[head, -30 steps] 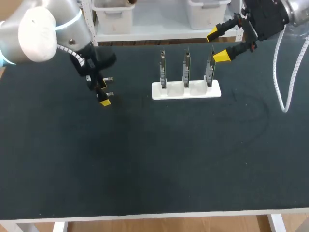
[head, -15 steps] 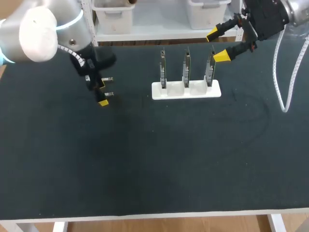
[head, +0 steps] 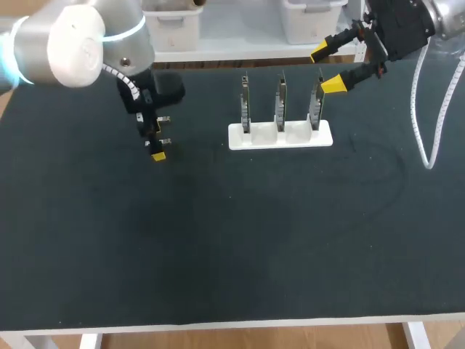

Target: Pick up the optical module with the left hand, and insert it into the network port with the right hand.

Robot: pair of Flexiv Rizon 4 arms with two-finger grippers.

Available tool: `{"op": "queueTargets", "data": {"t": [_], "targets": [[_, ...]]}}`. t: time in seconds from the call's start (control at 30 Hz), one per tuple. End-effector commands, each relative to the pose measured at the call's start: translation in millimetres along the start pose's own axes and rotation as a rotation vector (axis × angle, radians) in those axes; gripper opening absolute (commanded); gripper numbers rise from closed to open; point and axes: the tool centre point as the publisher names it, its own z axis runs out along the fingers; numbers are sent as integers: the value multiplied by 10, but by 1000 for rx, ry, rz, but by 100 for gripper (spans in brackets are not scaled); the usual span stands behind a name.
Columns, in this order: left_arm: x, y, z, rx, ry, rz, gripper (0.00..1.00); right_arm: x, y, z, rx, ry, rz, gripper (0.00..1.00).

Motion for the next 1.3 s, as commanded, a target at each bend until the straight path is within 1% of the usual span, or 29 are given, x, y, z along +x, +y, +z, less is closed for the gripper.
{"op": "queueTargets", "data": {"t": [0.03,0.5,0.77,1.3], "targets": [[-13,39,2,8,20,-2,100,-4,14,-1,3,1,0,100],[97,27,31,12,35,-24,100,-4,14,-1,3,1,0,100],[85,58,30,1,26,-21,100,-4,14,-1,3,1,0,100],[50,80,71,16,25,2,100,-4,14,-1,3,1,0,100]]}}
